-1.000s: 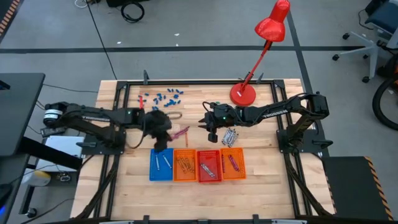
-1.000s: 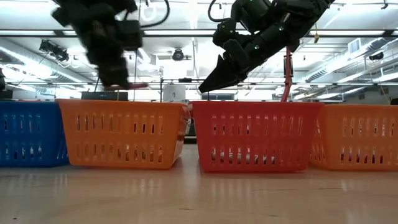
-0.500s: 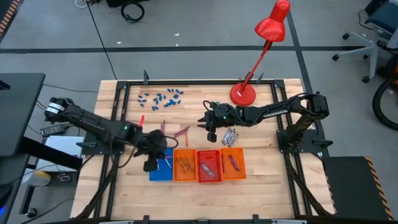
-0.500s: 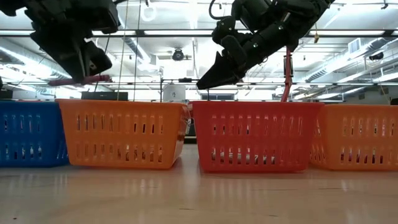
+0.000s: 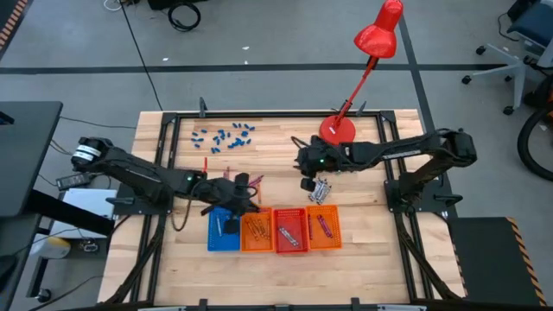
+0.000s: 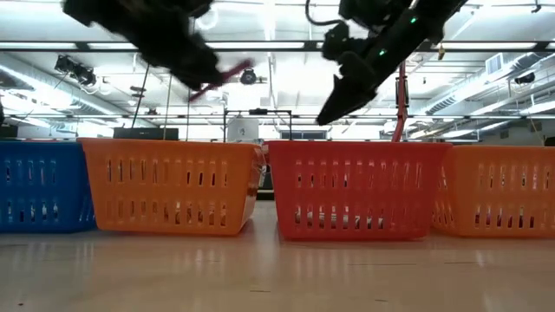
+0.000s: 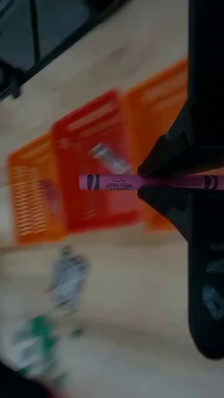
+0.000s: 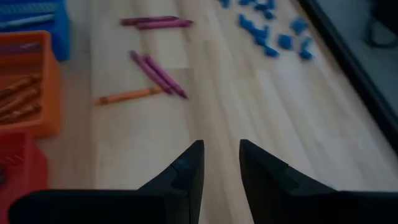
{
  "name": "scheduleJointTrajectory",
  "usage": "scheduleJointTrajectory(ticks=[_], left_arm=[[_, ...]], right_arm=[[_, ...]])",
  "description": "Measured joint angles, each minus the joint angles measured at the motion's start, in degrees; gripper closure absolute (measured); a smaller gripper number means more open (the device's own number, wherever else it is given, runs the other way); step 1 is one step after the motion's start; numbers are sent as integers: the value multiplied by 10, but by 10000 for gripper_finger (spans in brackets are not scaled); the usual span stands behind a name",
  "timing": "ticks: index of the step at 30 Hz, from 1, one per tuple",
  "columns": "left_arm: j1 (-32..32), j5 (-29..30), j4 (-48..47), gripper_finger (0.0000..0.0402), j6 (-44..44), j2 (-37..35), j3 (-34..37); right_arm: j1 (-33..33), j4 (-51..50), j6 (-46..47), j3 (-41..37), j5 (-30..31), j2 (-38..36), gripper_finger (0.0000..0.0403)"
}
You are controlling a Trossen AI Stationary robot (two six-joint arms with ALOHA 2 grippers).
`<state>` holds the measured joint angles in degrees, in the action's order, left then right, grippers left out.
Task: Sort crayons
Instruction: Put the red crayon into the right orange bin
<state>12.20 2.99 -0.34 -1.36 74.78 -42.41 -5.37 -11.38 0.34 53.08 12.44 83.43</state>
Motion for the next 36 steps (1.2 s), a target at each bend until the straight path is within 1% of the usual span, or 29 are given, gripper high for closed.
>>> scheduleJointTrajectory(ticks=[3,8,10,15,17,19,24,27,32,33,35,36], left_arm=[[-21,1,92,374,53,45,0],[-50,1,259,374,123,121,0],[-60,-1,321,374,141,147,0],[-78,-5,480,374,153,209,-3],[-83,-23,522,374,145,234,-11],[-86,-45,543,374,137,260,-31],[-85,-68,541,374,140,321,-93],[-84,-78,519,374,140,354,-139],[-90,-112,402,374,163,396,-225],[-91,-120,370,374,176,402,-242],[-91,-127,336,374,211,423,-284],[-91,-128,302,374,231,423,-292]], right_arm=[[1,-36,24,-1,15,-27,297],[2,-37,43,-30,20,-73,297],[2,-37,53,-39,41,-90,297],[2,-24,77,-62,91,-133,297],[2,-17,85,-68,103,-146,297],[2,-12,86,-70,106,-157,297],[2,1,72,-70,106,-187,297],[1,13,66,-70,107,-211,297],[0,32,57,-70,112,-251,297],[0,31,58,-70,119,-257,297],[2,24,62,-70,128,-266,297],[3,27,67,-70,131,-268,297]])
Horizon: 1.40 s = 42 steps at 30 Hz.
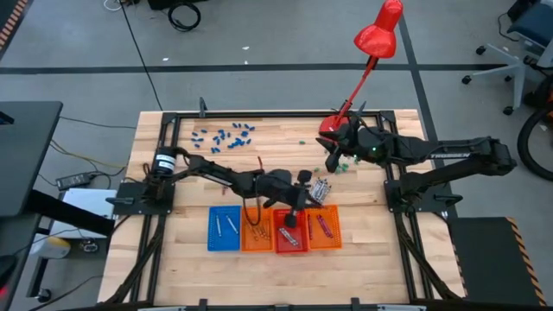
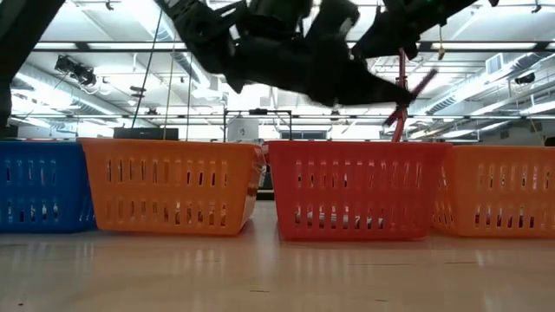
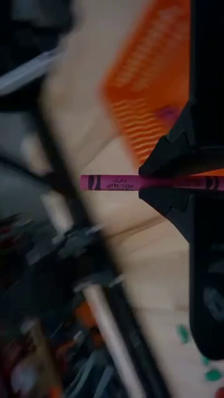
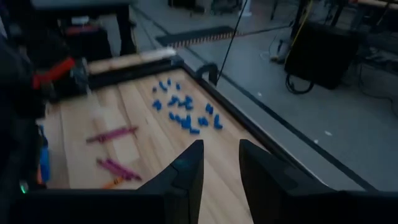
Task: Sort crayons
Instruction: Put the red crayon into the right orange bin
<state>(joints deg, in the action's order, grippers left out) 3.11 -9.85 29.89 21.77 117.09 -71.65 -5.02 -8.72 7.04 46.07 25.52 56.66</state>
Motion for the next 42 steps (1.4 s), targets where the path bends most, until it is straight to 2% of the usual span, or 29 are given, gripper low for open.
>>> scheduleJointTrajectory(ticks=[5,11,21,24,28,34,38,42], left_arm=[[3,-21,-92,374,105,20,-46],[9,-39,-108,364,215,26,-50],[10,-40,-126,282,298,26,-50],[14,-29,-129,263,288,25,-50],[21,24,-142,258,256,7,-49],[19,56,-233,260,210,-49,-43],[9,98,-250,260,170,-107,13],[1,135,-226,260,141,-168,96]], right_arm=[[12,0,4,-14,2,-6,297],[16,0,3,-33,25,-14,297],[16,5,-1,-33,25,-13,297],[16,4,-1,-33,24,-13,297],[16,-4,3,-33,21,-13,297],[16,-32,22,-33,8,-12,297],[16,-59,45,-34,-27,10,297],[16,-63,47,-33,-31,60,297]])
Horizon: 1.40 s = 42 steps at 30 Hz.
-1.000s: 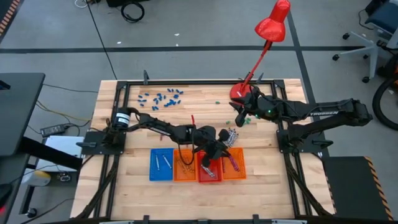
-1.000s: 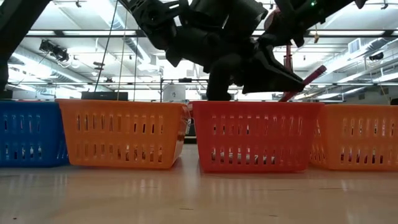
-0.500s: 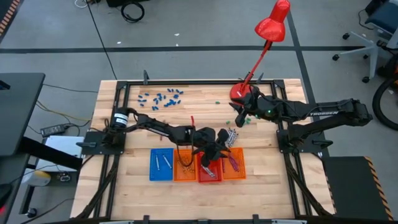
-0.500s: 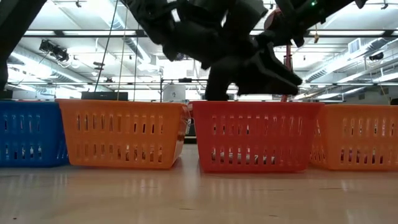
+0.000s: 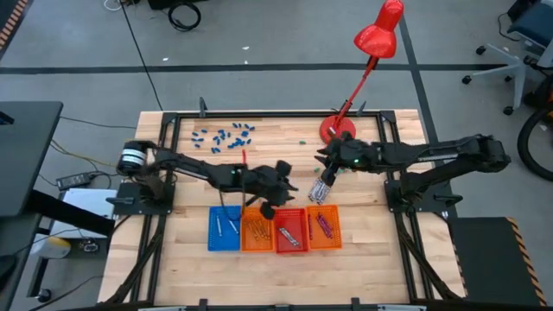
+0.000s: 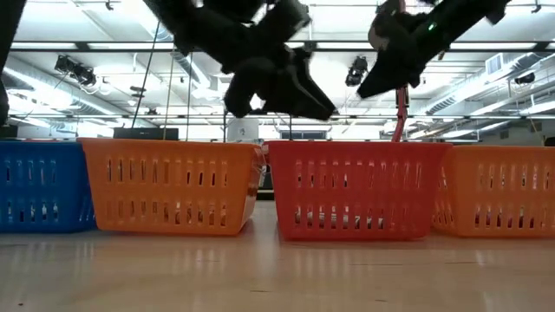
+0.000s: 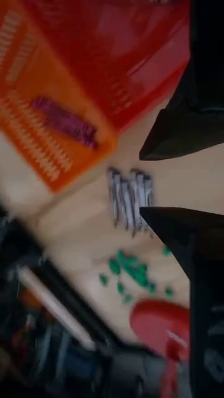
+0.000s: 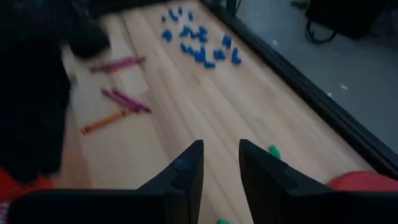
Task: Sort crayons
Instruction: Put the red crayon into the right orange bin
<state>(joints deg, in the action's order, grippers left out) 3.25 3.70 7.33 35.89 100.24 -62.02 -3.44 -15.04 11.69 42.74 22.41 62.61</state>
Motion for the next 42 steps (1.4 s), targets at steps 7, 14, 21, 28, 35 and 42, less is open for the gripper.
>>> scheduleJointTrajectory(ticks=[7,14,21,28,35,42], left_arm=[[-14,26,3,260,-79,-110,123],[-51,42,-121,260,-178,-181,167],[-101,41,-265,260,-259,-184,166],[-135,40,-374,260,-358,-187,165],[-153,40,-478,260,-456,-186,165],[-177,40,-442,260,-494,-186,206]], right_arm=[[-18,37,-67,6,-20,102,297],[-43,96,-95,57,-28,163,297],[-45,110,-102,68,-31,169,297],[-40,104,-100,68,-30,165,297],[-40,104,-103,68,-30,165,297],[-35,104,-102,68,-38,165,297]])
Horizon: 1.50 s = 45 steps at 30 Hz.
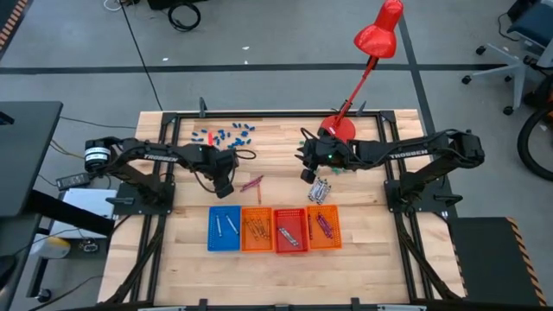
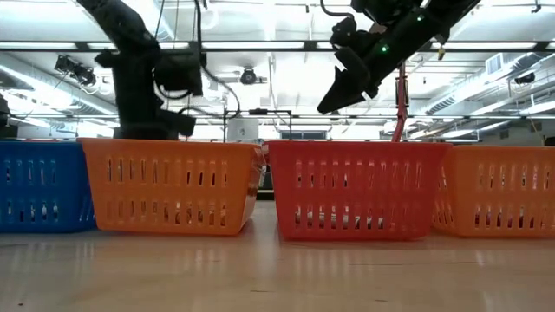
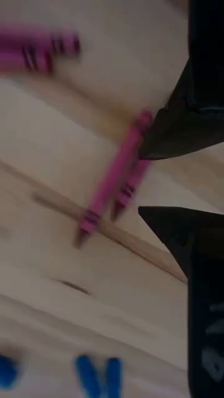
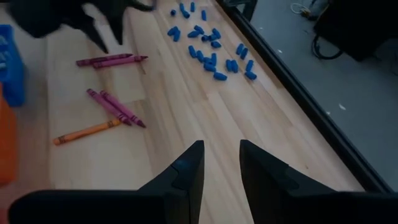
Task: Sort crayons
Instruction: Put the red crayon into the right orange bin
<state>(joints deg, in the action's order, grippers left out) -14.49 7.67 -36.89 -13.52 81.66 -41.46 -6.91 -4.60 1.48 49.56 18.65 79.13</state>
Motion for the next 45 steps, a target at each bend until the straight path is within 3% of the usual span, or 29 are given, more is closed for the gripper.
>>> scheduleJointTrajectory(ticks=[7,11,16,28,32,37,45], left_arm=[[-38,-57,78,260,-12,-1,43],[-45,-61,77,260,-9,-2,46],[-45,-61,81,260,1,-1,46],[-43,-112,72,260,-35,-11,45],[-42,-101,103,260,-12,-11,44],[-41,-42,142,260,90,-12,19],[-27,-41,229,260,430,0,17]], right_arm=[[6,-13,-14,0,-2,-2,297],[5,-65,-1,-1,31,-33,297],[10,-68,13,-1,27,-70,297],[12,-67,11,-18,46,-73,297],[12,-66,10,-18,46,-73,297],[11,-58,9,-18,44,-73,297],[12,-39,2,-18,37,-73,297]])
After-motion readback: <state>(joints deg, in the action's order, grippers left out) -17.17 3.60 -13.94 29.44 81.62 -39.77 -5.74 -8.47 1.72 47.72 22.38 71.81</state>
